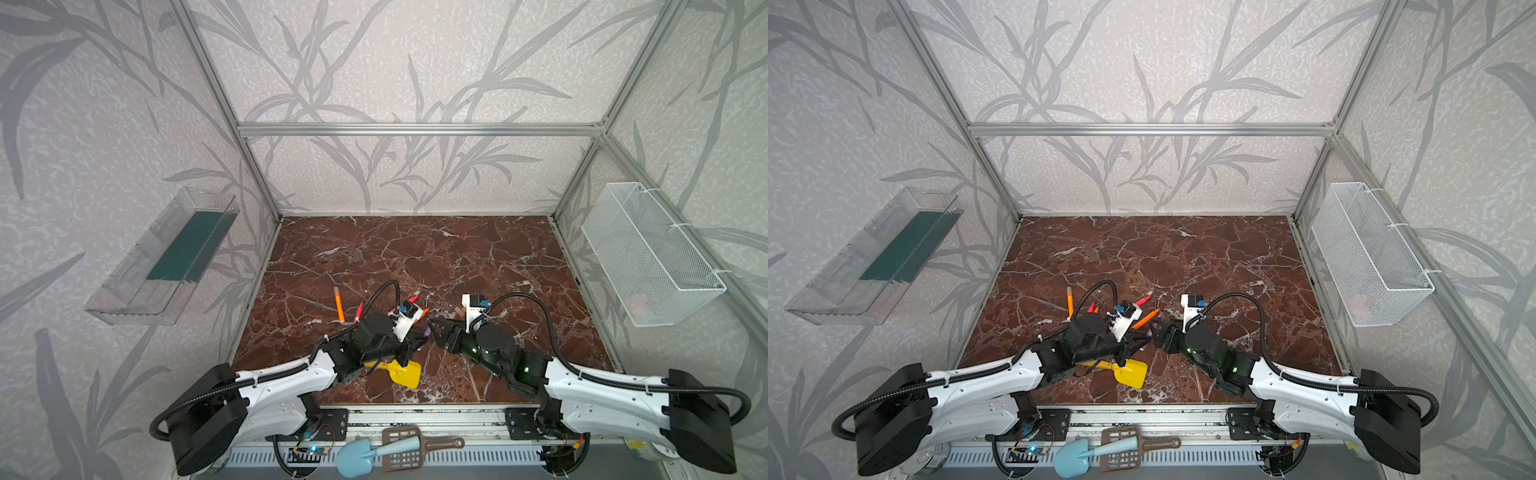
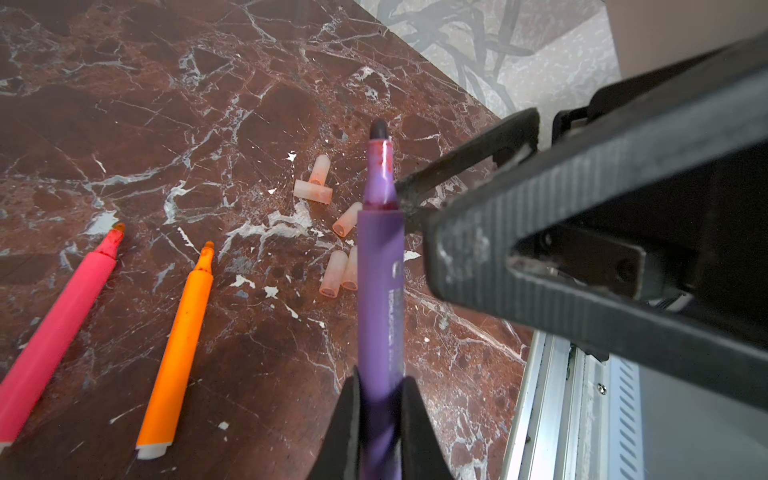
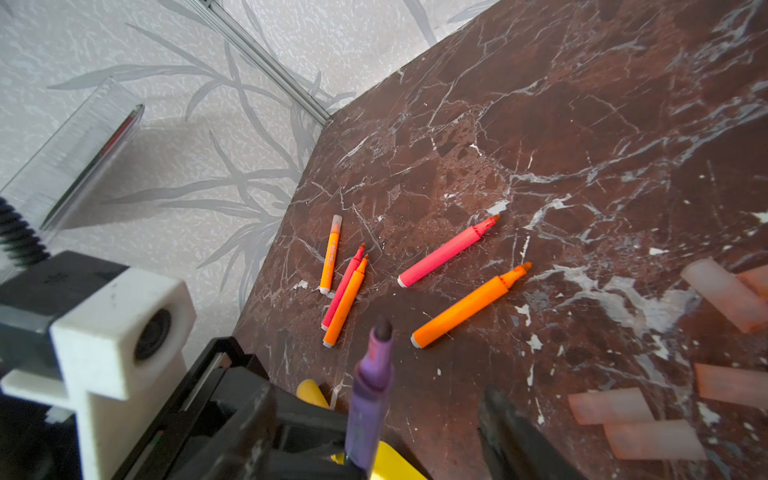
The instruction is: Insert the pens into the pen caps
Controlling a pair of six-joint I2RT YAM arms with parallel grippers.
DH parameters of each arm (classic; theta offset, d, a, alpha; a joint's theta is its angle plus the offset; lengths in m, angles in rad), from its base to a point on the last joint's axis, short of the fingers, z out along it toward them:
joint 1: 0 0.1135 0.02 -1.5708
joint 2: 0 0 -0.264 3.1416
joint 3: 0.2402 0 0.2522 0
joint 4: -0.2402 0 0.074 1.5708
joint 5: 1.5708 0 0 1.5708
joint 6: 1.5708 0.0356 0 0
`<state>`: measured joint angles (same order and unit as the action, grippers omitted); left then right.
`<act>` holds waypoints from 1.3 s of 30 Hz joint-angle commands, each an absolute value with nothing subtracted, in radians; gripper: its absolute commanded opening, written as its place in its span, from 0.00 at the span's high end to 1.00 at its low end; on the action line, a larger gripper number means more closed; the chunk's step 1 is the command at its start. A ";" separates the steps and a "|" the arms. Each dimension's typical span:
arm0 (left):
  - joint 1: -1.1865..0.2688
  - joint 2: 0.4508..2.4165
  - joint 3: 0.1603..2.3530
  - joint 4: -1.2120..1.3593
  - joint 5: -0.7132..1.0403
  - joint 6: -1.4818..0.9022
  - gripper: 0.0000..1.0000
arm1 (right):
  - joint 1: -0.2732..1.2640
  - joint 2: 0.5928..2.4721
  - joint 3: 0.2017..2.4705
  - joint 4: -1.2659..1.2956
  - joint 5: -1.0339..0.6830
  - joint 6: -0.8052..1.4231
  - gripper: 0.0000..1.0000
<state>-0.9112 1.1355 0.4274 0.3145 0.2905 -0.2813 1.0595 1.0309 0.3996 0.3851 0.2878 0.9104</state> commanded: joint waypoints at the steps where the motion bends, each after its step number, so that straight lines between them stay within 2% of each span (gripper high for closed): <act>1: -0.924 1.142 0.460 0.314 0.289 -0.243 1.00 | 1.065 1.065 0.438 0.420 0.305 0.914 0.35; 10: -0.937 1.130 0.453 0.298 0.296 -0.216 1.00 | 1.065 1.119 0.488 0.387 0.334 0.899 0.72; 14: -0.940 1.134 0.455 0.298 0.293 -0.213 0.99 | 1.065 1.133 0.488 0.389 0.331 0.907 0.82; 17: -0.941 1.137 0.453 0.309 0.290 -0.216 0.94 | 1.071 1.151 0.491 0.404 0.320 0.913 0.88; 22: -0.942 1.147 0.447 0.333 0.280 -0.221 0.73 | 1.082 1.175 0.494 0.433 0.319 0.922 0.92; 26: -0.942 1.164 0.447 0.351 0.281 -0.220 0.65 | 1.094 1.180 0.492 0.460 0.329 0.926 0.95; 36: -0.942 1.227 0.460 0.389 0.290 -0.216 0.62 | 1.113 1.180 0.465 0.541 0.344 0.949 0.97; 39: -0.942 1.227 0.458 0.397 0.294 -0.219 0.67 | 1.118 1.187 0.460 0.554 0.352 0.954 0.98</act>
